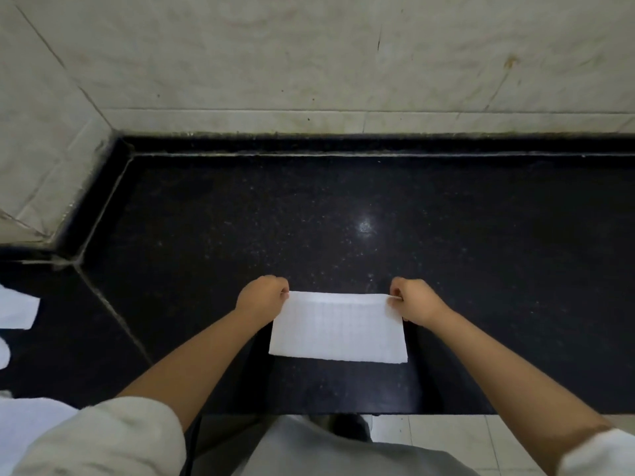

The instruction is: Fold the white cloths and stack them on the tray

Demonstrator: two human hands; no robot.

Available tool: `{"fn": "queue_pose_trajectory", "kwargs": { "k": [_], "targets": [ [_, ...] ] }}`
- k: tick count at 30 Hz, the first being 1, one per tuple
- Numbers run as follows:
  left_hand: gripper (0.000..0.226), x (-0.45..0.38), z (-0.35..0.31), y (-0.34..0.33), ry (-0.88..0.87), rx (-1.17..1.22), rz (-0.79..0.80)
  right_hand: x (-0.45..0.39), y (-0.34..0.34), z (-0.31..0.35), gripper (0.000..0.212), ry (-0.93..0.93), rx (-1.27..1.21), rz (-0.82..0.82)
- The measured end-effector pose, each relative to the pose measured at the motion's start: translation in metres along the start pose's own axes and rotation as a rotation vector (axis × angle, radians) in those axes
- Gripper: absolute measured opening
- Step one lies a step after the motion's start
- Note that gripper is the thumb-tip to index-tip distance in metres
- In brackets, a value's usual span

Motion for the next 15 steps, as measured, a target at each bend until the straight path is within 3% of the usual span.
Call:
{"fn": "queue_pose_trajectory", "kwargs": {
  "k": [7,10,15],
  "targets": [
    [0.033,-0.004,0.004,-0.019,-0.079,-0.019,-0.038,-0.002,-0.011,-0.009,0.025,0.010,0.084,-0.187],
    [0.032,-0.003,0.001,-0.022,-0.125,-0.109,-0.054,-0.004,-0.015,-0.007,0.037,0.059,0.133,-0.169],
    [0.028,0.000,-0.003,-0.028,-0.145,-0.175,-0.081,-0.008,-0.019,-0.008,0.026,0.089,0.242,-0.116]
  ]
}}
Point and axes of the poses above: each hand's wrist, its own x-axis away from the middle knuckle, its own y-axis out of the back of the hand, z = x × y, the point moved 6 cm from there along -x, towards the middle knuckle, and after that the axes turned 12 degrees about -x, right-handed, at the moved point
